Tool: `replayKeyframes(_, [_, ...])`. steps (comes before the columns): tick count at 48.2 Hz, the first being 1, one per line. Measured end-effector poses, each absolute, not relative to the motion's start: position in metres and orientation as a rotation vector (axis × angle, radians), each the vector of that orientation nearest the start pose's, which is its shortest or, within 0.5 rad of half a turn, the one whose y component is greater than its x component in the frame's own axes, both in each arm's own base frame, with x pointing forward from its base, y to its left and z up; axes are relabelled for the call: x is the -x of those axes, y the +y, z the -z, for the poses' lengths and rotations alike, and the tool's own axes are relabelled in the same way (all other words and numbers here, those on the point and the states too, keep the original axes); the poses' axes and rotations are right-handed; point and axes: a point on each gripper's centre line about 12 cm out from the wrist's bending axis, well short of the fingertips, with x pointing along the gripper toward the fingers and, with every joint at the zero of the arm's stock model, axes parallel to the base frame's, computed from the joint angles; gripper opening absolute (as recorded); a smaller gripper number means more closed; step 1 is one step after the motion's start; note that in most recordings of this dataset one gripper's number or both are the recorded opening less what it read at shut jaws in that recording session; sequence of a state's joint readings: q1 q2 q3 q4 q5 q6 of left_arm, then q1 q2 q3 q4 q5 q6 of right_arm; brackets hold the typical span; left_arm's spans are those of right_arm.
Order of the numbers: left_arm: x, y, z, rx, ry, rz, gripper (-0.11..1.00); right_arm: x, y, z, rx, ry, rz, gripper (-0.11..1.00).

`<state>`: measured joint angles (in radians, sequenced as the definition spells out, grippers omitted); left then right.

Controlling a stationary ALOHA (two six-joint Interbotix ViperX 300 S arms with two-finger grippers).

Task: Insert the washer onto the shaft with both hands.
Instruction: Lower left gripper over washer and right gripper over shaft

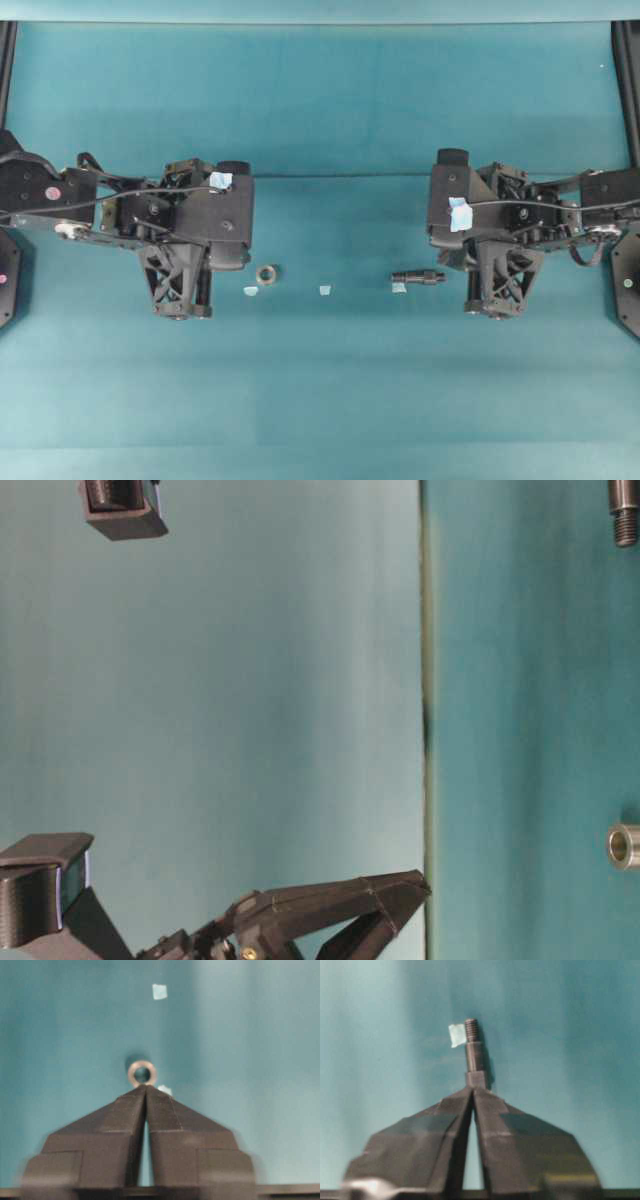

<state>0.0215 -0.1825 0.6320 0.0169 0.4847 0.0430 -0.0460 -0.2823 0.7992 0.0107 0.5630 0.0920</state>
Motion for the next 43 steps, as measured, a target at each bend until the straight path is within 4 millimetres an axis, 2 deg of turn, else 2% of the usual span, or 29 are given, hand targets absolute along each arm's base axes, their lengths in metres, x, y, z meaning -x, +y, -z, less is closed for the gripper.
replayKeyframes(5, [-0.344,0.01,-0.201,-0.033,0.953,-0.01,0.55,-0.291,-0.013,-0.174,-0.118,1.094,0.093,0.27])
replayKeyframes(11, [-0.342,0.01,-0.195,-0.033,0.971,-0.009,0.89,-0.292,-0.014,-0.166,-0.119,1.121,0.096,0.65])
replayKeyframes(13, [-0.342,0.01,-0.194,-0.034,0.973,-0.01,0.92,-0.292,-0.014,-0.163,-0.119,1.131,0.097,0.77])
replayKeyframes(17, [-0.343,0.01,-0.192,-0.035,0.973,-0.008,0.87,-0.293,-0.015,-0.158,-0.11,1.149,0.099,0.94])
replayKeyframes(43, [-0.354,0.012,-0.169,-0.043,0.984,-0.005,0.85,-0.301,-0.016,-0.141,-0.08,1.161,0.086,0.9])
